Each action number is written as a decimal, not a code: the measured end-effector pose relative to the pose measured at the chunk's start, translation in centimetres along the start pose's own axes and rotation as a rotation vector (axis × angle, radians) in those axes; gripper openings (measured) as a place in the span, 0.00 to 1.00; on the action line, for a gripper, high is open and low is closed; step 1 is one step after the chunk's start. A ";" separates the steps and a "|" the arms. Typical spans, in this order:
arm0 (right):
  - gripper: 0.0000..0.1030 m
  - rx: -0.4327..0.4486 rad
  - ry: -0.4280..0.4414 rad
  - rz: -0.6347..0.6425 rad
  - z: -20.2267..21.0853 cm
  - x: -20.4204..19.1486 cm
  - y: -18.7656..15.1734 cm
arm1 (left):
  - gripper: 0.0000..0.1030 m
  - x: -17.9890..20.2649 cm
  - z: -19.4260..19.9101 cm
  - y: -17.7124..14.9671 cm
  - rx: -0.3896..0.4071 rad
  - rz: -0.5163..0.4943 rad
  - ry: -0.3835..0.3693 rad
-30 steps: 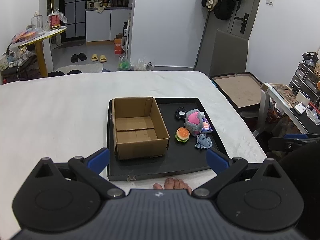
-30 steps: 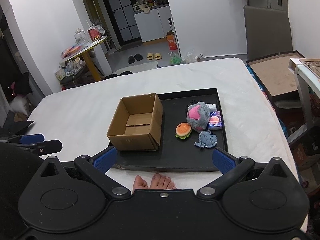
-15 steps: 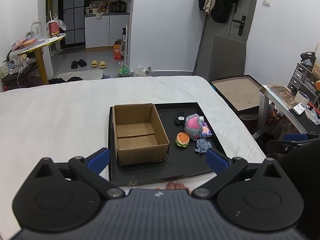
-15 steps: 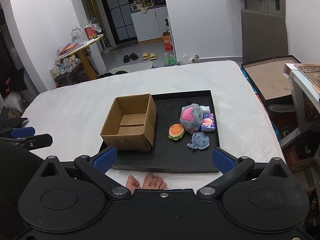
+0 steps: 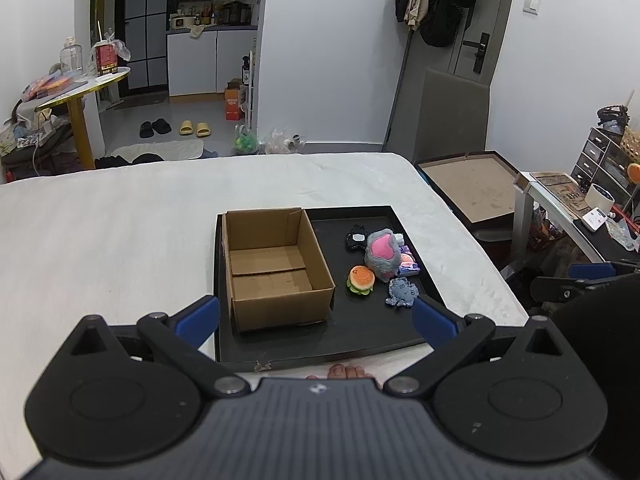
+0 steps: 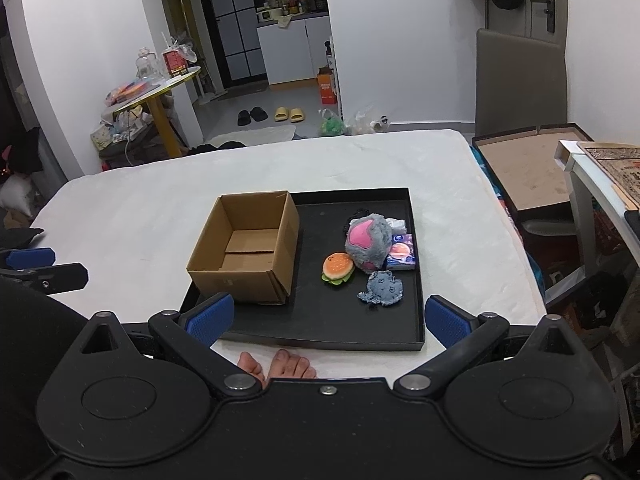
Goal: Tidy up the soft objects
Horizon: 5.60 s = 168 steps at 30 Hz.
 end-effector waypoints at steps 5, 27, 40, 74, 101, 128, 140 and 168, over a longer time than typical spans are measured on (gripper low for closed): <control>1.00 0.004 -0.013 0.003 0.0 0.3 0.0 | 0.99 0.1 0.1 0.0 0.001 0.001 0.000; 1.00 0.030 -0.045 -0.003 0.3 1.1 0.0 | 0.99 0.4 0.7 0.1 0.022 -0.003 -0.025; 1.00 -0.013 0.024 -0.031 -2.9 2.6 -1.1 | 0.99 -1.6 -3.2 -1.6 -0.020 0.050 -0.013; 0.99 -0.130 0.008 0.012 -17.2 5.9 -3.0 | 0.86 -6.8 -16.9 -5.4 -0.115 0.165 0.090; 0.53 -0.238 0.020 0.014 -25.7 8.3 -8.3 | 0.39 -10.7 -25.1 -6.7 -0.199 0.193 0.129; 0.39 -0.300 -0.017 0.039 -29.6 9.3 -9.8 | 0.12 -12.5 -28.0 -7.8 -0.247 0.175 0.148; 0.19 -0.245 0.024 0.052 -27.1 7.7 -8.3 | 0.13 -12.1 -27.7 -8.2 -0.273 0.194 0.147; 0.19 -0.078 0.131 0.101 -26.7 0.3 -3.1 | 0.13 -12.0 -28.1 -8.1 -0.301 0.175 0.139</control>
Point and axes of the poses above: each gripper's, at about its wrist camera, not at the fingertips, and z roughly against the way its jaws point, x to its right, y to its top, the point moved 1 cm from there along -z, roughly the way its jaws point, and after that the axes turned 13 degrees about x, right-handed, at the moved point
